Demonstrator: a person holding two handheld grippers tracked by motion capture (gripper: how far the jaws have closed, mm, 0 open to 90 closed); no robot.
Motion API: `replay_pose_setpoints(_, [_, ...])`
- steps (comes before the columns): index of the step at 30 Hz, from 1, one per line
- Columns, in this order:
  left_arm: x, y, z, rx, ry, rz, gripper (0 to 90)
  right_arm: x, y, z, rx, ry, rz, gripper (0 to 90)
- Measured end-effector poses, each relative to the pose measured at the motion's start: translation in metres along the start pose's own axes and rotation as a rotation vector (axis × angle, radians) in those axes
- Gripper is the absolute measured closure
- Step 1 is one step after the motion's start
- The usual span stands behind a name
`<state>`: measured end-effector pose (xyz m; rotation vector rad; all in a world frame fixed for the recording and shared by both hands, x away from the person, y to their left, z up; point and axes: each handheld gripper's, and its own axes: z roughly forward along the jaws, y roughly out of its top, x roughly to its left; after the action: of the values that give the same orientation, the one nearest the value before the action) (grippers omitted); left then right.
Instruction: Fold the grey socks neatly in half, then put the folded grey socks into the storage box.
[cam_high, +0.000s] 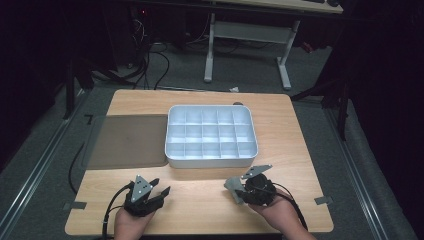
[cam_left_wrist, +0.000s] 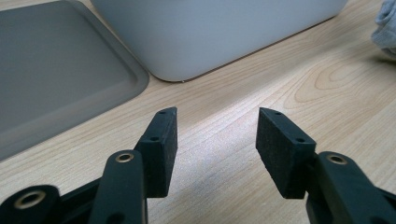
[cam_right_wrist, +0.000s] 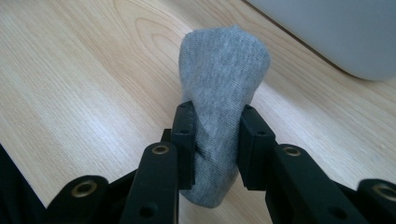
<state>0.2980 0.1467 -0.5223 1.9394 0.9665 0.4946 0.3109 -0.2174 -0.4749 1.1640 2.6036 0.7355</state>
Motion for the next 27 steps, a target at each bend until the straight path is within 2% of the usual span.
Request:
replay_pose_setpoints(5, [0.000,0.000,0.000,0.001,-0.002,-0.001,48.0,-0.006,-0.003,-0.004,0.000,-0.020,0.009,72.1])
replay_pose_setpoints(14, [0.001,0.001,-0.002,-0.019,0.026,-0.017,41.9,-0.020,-0.008,-0.020,-0.010,-0.051,0.041,72.0])
replay_pose_setpoints(18, [0.001,0.001,0.000,-0.021,0.021,-0.024,41.3,-0.026,-0.009,-0.025,-0.014,-0.055,0.063,72.1])
replay_pose_setpoints(27, [0.001,0.000,0.001,-0.032,-0.009,-0.023,41.4,-0.033,-0.008,-0.037,-0.018,-0.071,0.065,72.0])
